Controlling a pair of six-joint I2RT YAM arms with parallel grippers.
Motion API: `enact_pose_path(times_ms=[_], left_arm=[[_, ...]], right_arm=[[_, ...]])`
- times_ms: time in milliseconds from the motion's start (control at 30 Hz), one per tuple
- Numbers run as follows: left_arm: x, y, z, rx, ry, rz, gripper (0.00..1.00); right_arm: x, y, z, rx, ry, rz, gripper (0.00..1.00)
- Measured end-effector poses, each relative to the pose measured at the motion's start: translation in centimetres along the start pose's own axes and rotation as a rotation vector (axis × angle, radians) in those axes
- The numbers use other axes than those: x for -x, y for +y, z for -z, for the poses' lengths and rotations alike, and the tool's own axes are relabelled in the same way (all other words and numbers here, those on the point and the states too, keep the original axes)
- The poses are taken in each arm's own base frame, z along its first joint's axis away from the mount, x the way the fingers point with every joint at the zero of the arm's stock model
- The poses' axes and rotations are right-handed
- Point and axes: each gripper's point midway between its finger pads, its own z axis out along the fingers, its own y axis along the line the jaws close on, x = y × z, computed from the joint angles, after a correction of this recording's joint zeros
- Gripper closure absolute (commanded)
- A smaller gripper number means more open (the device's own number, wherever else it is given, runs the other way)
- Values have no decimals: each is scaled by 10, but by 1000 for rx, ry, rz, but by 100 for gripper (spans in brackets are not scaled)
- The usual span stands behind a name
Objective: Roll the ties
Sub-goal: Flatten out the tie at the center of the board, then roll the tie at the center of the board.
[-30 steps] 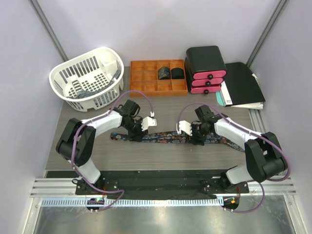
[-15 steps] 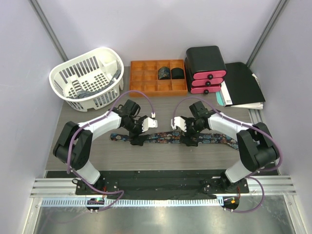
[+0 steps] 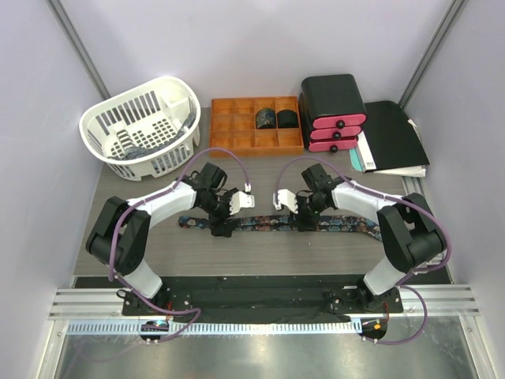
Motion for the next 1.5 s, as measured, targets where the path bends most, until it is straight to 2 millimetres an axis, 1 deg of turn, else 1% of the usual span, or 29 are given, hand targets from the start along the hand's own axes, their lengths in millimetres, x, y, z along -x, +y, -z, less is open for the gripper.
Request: enact_pose_path(times_ms=[133,267,333,433,500,533,633,800,900,967,1000,1033,1067,1100,1133,1200,1267,1367,1400,1467,1500], left_arm=[[2,3,0,11,-5,0,18],[2,6,0,24,-6,4,19],[2,7,0,29,-4,8,24],[0,8,0,40,6,12,27],[-3,10,2,47,15,19,30],[-5,11,3,51,19,27,31],[-16,17,11,68,32,63,33],[-47,30,40,121,69,122,38],[-67,32,61,152,95,123,38],[-80,28,69,153,121,122,36],[-86,25,70,149,134,122,35],[-94,21,72,140,146,129,34],[-99,17,72,131,155,131,33],[-106,14,73,122,163,139,32],[-110,11,74,117,167,147,32],[-121,9,80,120,170,169,29],[-126,10,85,133,163,174,29],[-125,10,91,158,136,155,28],[-123,9,91,159,127,146,29],[-120,7,91,159,110,129,29],[-119,6,90,158,99,123,30]], right_arm=[[0,5,3,-23,5,18,48],[0,13,7,-48,11,49,49],[0,15,7,-58,15,62,51],[-4,15,6,-70,30,65,51],[-6,14,5,-78,37,62,53],[-6,13,5,-86,37,62,55],[-5,4,6,-129,39,71,55],[-4,-13,6,-197,46,88,54],[-3,-16,6,-210,47,92,46],[-2,-17,8,-219,46,93,40],[-3,-16,9,-218,47,91,36],[-3,-14,10,-214,49,87,26],[-3,-12,11,-210,48,80,22],[-2,-10,14,-206,45,67,15],[0,-8,16,-205,38,55,11],[9,-6,24,-200,11,27,5],[28,-9,34,-200,-48,-14,4],[69,-19,50,-198,-178,-102,12],[87,-24,56,-197,-233,-136,21],[118,-33,64,-182,-334,-217,32],[135,-37,66,-163,-386,-270,42]])
